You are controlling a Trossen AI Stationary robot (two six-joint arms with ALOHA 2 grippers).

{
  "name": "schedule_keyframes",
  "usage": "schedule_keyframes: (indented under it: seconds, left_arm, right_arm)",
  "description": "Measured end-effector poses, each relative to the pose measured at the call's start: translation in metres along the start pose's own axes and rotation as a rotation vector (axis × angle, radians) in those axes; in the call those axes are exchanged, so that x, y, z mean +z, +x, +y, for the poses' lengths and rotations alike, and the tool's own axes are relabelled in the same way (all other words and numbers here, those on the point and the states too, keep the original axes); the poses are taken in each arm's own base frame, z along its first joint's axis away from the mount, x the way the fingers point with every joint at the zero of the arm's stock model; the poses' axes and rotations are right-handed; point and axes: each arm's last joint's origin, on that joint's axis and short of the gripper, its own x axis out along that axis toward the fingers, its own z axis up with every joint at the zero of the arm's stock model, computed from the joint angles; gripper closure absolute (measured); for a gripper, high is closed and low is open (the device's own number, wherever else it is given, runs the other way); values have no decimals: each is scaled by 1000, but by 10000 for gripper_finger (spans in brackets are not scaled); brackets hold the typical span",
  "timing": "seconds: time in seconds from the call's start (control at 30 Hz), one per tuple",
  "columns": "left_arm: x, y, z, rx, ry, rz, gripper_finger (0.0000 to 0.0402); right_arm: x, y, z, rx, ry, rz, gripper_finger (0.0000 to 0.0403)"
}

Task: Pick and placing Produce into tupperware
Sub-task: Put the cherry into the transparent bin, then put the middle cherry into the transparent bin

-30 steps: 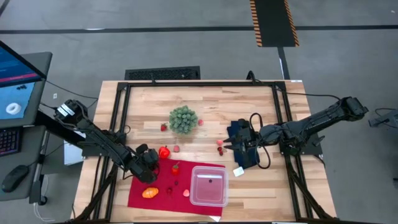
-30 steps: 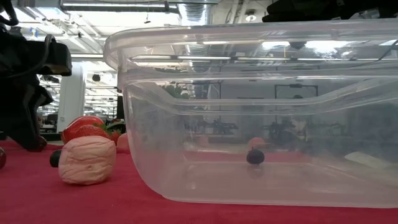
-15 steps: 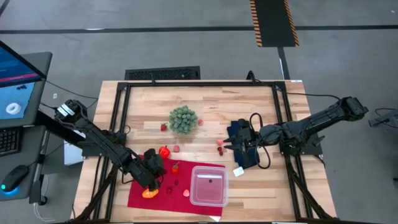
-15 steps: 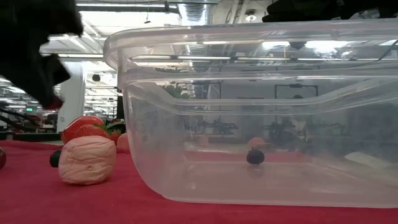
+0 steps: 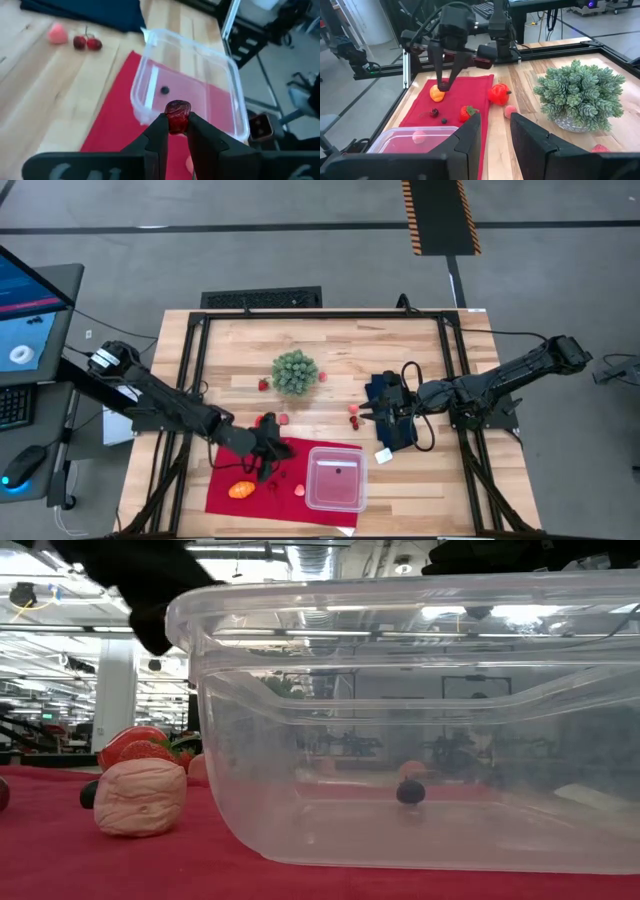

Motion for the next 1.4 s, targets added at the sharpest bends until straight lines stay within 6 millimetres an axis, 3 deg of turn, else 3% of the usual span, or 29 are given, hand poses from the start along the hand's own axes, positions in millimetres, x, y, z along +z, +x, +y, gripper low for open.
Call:
schedule_keyframes:
  seconds: [0.3, 0.57, 0.7, 0.87, 1.17, 1.4]
  left_arm:
    - [-6, 43, 12, -116, -12, 3, 349]
    - [-5, 91, -5, -204, 69, 68, 349]
    - [-1, 106, -10, -137, 116, 134, 347]
    - [9, 107, -15, -4, 184, 138, 317]
    - [8, 106, -22, -5, 243, 131, 227]
    - [6, 100, -34, 50, 333, 71, 201]
  right_arm:
    - [0, 0, 0, 0, -1, 2, 274]
    - [-1, 0, 0, -1, -1, 7, 274]
    - [-1, 0, 0, -2, -1, 11, 274]
    - [-2, 0, 0, -3, 4, 19, 274]
    - [-3, 0, 0, -3, 3, 24, 274]
    - [-4, 1, 0, -3, 39, 32, 274]
